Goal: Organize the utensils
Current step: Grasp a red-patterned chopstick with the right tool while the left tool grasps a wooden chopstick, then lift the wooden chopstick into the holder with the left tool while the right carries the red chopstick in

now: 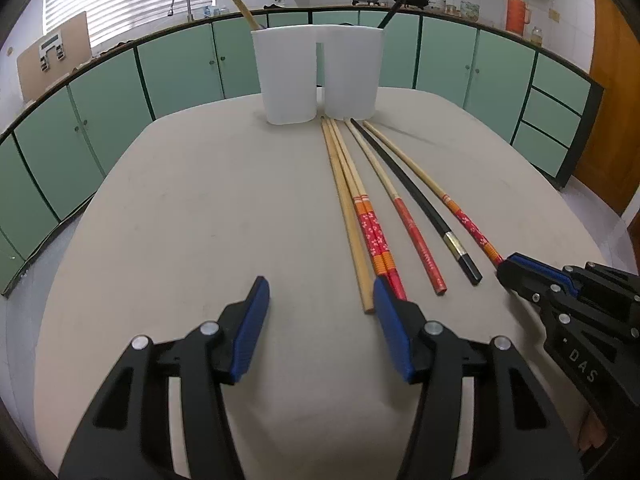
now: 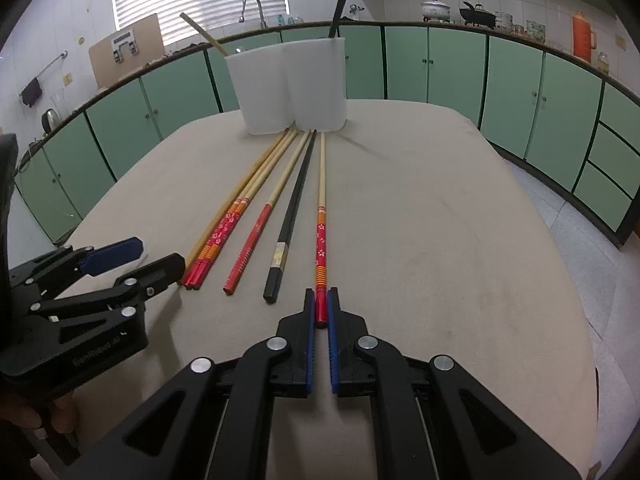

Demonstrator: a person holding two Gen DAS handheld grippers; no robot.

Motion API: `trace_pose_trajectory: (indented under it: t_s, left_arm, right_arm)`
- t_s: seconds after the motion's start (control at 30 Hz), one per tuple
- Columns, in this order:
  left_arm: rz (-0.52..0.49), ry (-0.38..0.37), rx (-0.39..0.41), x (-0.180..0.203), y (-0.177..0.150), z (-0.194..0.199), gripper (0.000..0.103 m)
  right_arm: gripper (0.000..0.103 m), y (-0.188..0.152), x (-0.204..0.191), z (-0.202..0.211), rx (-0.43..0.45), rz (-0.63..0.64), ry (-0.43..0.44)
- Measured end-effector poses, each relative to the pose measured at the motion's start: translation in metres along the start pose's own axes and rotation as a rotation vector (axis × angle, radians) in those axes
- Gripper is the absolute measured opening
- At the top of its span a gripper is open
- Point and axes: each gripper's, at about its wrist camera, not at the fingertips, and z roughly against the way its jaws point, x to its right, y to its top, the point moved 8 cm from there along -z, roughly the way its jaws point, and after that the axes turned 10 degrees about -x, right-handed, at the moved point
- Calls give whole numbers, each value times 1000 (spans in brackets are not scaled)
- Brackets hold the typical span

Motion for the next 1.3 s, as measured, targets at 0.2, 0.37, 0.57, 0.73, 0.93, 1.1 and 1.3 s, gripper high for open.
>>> trace_pose_trajectory:
  t_s: [0.2,0.37,0.57,0.73,0.93,1.1,1.3]
  left_arm:
    - [-3,-9,-28,1,1,-6,35]
    - [-11,-30,-26,5,2,-6,8]
    - [22,-40,-1,-1,3,-1,6]
    - [26,-19,65,-4,8,18,6]
    - [16,0,176,-6,30,61,6]
    - [27,1,263,-11,51,95,6]
    - [32,-5,343,-14,75,130,6]
  right_arm:
    - [6,0,0,0,-1,0,1]
    - [6,-1,-1,0,0,-1,3]
    - [6,0,-1,2,11,-8,18]
    - [6,7,0,16,60,5,5]
    - [6,25,5,44,136,11,4]
    - [6,46,7,76,217,17,5]
    - [6,73,13,112,298,17,27]
